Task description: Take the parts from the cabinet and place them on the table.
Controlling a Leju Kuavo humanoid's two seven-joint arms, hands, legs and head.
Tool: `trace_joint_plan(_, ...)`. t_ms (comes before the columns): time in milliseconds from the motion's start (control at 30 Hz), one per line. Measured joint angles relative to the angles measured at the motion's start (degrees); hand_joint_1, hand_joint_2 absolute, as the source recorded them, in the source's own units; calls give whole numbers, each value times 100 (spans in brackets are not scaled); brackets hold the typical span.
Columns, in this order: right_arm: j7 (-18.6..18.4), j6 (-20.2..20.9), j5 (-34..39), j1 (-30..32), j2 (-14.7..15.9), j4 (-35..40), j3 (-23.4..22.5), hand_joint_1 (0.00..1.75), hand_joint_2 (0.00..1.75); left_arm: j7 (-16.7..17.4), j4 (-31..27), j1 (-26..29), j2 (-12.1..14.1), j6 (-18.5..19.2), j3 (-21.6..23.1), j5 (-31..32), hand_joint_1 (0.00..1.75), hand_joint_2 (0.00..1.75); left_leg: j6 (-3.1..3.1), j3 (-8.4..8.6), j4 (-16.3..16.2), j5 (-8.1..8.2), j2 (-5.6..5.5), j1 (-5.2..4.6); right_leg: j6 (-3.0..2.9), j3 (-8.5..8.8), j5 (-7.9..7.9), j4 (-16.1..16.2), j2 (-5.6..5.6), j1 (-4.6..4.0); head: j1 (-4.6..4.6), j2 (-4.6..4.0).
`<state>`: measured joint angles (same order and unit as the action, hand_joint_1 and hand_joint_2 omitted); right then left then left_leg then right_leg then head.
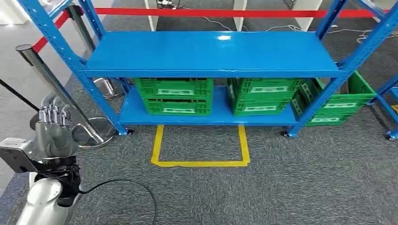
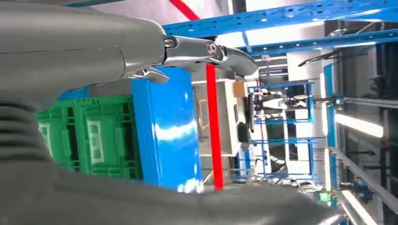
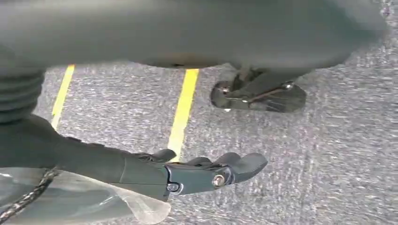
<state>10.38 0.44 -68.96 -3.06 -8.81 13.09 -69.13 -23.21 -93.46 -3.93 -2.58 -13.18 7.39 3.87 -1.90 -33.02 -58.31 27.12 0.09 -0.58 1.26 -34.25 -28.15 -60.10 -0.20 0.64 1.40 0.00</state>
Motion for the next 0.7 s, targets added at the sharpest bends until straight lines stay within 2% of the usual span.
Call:
trace_joint_plan(33,-2,2,0,-20,0,0,-9,0,175,0,2,-18,-2,0,0,-2,0,175,34,-20,-50,24,-21,-45,-9,106,-77,156,6,-12,2,0)
trace_joint_plan(133,-66,9,-2,-18,0,0,-20,0,175,2,15,-40,-7,-44,2,-11,0,175,90,-23,-16,-2,-20,-21,-82,123,-76,137,19,-39,9,0)
trace_joint_plan(167,-68,13,-2,-19,-4,0,-24,0,175,2,15,-49,-7,-57,2,-13,0,175,120,-13,-40,25,-23,-30,-121,148,-52,175,14,4,2,0)
trace_joint_plan(200,-63,17,2,-20,-4,0,-28,0,175,0,17,-55,-7,-65,2,-13,0,175,166,-38,-122,104,-21,-15,-137,171,-48,190,17,12,15,0)
trace_joint_plan(233,-61,26,0,-27,-4,0,-31,0,175,2,17,-78,-7,-68,2,-15,0,175,211,-151,-383,269,-18,2,-164,188,-62,190,12,14,64,0)
trace_joint_plan(300,-59,46,0,-34,-4,0,-33,0,175,37,48,-72,-7,-70,4,-15,0,175,276,-574,-1306,681,-19,45,-197,209,-84,190,7,10,59,0)
trace_joint_plan(333,-48,46,6,-34,-4,0,-33,0,175,63,76,-60,-9,-77,9,-9,0,175,293,-759,-1667,778,-19,59,-201,213,-92,189,5,7,59,0)
trace_joint_plan(367,-42,42,29,-34,-2,4,-26,0,175,79,145,-51,-9,-76,9,0,0,175,296,-819,-1752,734,-19,73,-203,226,-97,189,6,7,61,0)
trace_joint_plan(400,-35,39,98,-34,2,30,19,0,175,107,288,-34,-7,-74,9,2,0,175,292,-762,-1605,560,-19,83,-200,245,-109,189,8,7,61,0)
trace_joint_plan(467,-37,37,280,-42,4,96,169,0,175,190,558,72,-4,-44,9,-7,0,175,238,-366,-697,4,-19,83,-185,299,-135,189,28,6,63,0)
trace_joint_plan(500,-50,26,399,-47,4,129,255,0,175,218,664,116,-2,-29,9,-9,0,175,188,-166,-218,-179,-15,71,-170,309,-150,194,31,6,61,0)
trace_joint_plan(533,-66,24,507,-51,6,146,341,0,175,244,786,123,2,6,9,-11,0,175,157,-107,-147,-81,-11,44,-144,292,-161,190,23,-25,48,0)
trace_joint_plan(567,-77,24,599,-63,22,177,420,0,175,280,883,137,0,35,9,-20,0,175,142,-107,-36,-64,-14,32,-110,257,-156,181,18,-20,66,0)
trace_joint_plan(600,-79,20,724,-59,31,203,521,0,175,321,1012,179,0,55,9,-26,0,175,137,-128,-55,-65,-20,24,-80,252,-148,195,8,-15,37,0)
trace_joint_plan(633,-90,20,818,-51,39,221,599,0,175,350,1098,224,0,66,7,-31,0,175,123,-129,-57,-56,-22,18,-57,258,-145,210,2,-5,50,0)
trace_joint_plan(667,-105,20,976,-42,57,249,731,0,175,406,1224,272,22,96,0,-33,0,175,88,-106,-5,-73,-23,28,-11,290,-143,242,2,-14,53,0)
trace_joint_plan(700,-120,17,1102,-9,74,265,848,0,175,442,1323,293,26,122,-4,-35,0,175,46,-50,70,-109,-13,74,18,241,-199,195,9,-3,46,0)
